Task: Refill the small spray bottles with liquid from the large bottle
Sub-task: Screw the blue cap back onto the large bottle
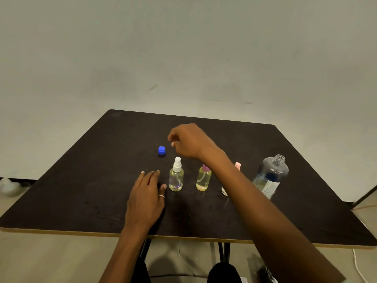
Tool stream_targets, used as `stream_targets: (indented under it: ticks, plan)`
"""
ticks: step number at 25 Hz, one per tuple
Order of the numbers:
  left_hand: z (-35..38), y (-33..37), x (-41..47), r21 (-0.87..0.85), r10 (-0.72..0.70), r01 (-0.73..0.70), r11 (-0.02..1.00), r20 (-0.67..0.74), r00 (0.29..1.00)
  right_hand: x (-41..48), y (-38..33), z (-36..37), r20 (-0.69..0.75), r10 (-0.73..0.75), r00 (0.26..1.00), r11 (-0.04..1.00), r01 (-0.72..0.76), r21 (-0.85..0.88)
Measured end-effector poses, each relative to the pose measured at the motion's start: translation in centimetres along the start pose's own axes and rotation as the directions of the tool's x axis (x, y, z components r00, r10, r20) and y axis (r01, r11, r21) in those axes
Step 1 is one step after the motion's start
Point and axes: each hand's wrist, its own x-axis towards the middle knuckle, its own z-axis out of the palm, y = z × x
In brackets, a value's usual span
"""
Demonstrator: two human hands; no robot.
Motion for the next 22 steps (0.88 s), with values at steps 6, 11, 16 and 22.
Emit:
stream_targets:
  ticks: [6, 11, 16, 22]
  plan:
    - [0.3, -0.3, 0.3, 0.117, 0.046, -0.06, 0.991, 0.121, 0.992, 8.2, 1.0, 3.3, 0.284, -0.024, 0.959, 0.991, 0.061, -0.122]
    - [0.3, -0.4, 0.3, 0.102, 0.038, -0.05, 0.994, 0.114, 0.993, 10.3, 1.4, 6.0, 0.39, -0.04, 0.92, 0.973, 0.124, -0.193]
    - [0.4, -0.4, 0.3, 0.081, 0.029, -0.038, 0.996, 0.102, 0.994, 11.0, 1.1, 7.5, 0.405, -0.019, 0.914, 0.972, 0.111, -0.206]
    - [0.4, -0.5, 0.3, 0.079, 0.032, -0.04, 0.996, 0.099, 0.995, 10.6, 0.9, 7.7, 0.415, 0.007, 0.91, 0.961, 0.109, -0.255]
